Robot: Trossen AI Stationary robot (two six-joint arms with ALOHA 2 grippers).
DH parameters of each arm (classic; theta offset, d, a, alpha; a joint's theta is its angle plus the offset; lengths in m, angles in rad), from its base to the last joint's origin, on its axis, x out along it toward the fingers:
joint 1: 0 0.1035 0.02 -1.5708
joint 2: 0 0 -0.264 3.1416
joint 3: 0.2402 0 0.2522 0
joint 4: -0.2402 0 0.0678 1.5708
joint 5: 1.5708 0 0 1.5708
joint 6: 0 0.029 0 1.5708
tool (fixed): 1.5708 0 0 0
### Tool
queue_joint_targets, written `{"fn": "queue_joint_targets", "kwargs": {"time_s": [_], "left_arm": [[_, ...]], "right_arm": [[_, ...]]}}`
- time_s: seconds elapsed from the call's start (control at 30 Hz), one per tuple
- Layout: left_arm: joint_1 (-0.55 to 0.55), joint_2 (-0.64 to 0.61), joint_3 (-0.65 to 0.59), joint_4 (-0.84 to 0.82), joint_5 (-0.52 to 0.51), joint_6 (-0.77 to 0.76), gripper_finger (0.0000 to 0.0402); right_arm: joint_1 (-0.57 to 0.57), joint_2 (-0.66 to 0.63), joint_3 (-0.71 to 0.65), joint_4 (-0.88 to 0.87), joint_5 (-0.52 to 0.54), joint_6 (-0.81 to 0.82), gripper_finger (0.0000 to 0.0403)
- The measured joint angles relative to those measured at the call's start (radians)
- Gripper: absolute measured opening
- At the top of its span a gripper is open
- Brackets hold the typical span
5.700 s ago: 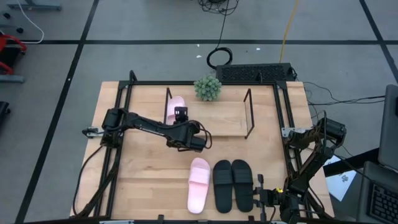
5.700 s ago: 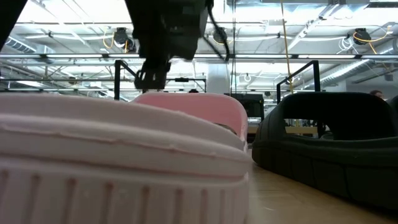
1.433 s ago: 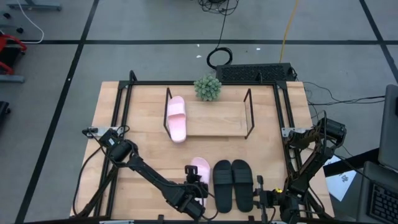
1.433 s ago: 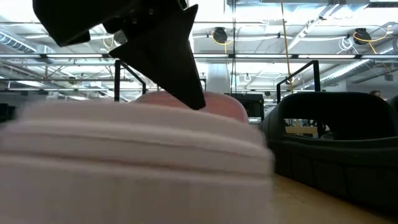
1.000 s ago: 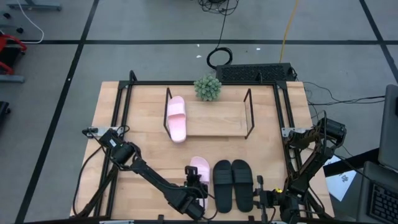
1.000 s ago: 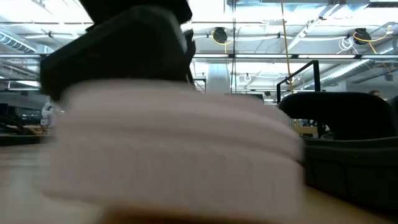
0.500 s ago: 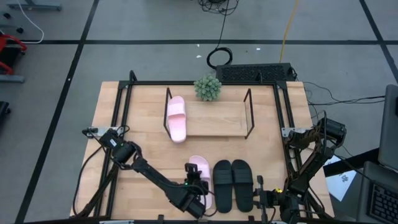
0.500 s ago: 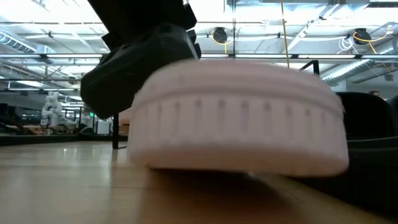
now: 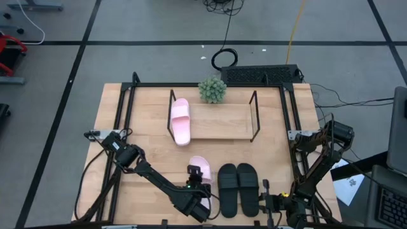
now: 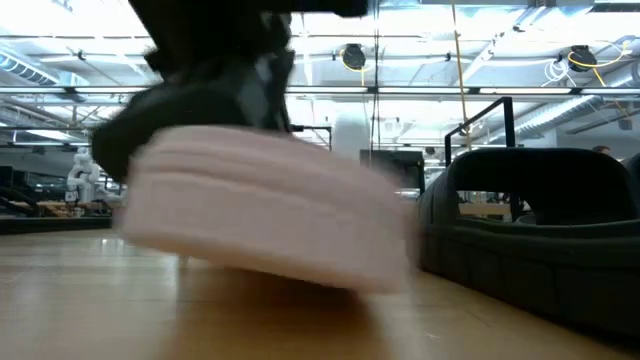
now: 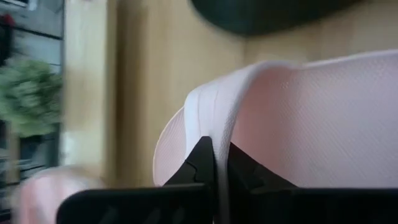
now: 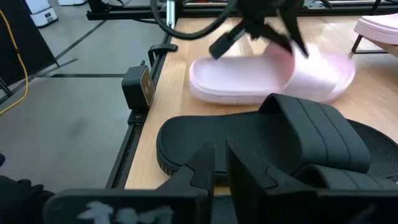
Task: Pick and place slides into the shelf
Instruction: Put the pink slipper on the shelf
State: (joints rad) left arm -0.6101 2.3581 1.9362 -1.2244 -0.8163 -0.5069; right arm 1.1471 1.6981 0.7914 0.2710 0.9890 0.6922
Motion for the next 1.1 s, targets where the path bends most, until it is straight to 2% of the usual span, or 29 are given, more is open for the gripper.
{"fn": "queue_joint_targets", "kwargs": {"time_s": [0.17,0.37,0.47,0.67,0.9,1.1], "left_arm": [[-0.013,-0.001,0.091,-0.167,-0.105,0.002,0.0002],[-0.006,-0.001,0.233,-0.346,-0.289,0.067,0.0001],[0.024,-0.017,0.266,-0.339,-0.346,0.146,0.0001],[0.125,-0.092,0.257,-0.333,-0.363,0.256,0.0000],[0.209,-0.174,0.204,-0.323,-0.400,0.287,0.0000],[0.265,-0.245,0.056,-0.143,-0.375,0.417,0.0000]], "right_arm": [[0.000,0.000,0.000,0.000,0.000,0.000,0.0029],[0.000,0.000,0.000,0.000,0.000,0.002,0.0029],[0.000,0.000,0.000,0.000,0.000,0.002,0.0029],[0.000,0.000,0.000,0.007,0.000,0.003,0.0029],[0.000,0.000,0.000,0.004,0.000,0.002,0.0029],[0.000,0.000,0.000,0.001,0.000,0.001,0.0029]]}}
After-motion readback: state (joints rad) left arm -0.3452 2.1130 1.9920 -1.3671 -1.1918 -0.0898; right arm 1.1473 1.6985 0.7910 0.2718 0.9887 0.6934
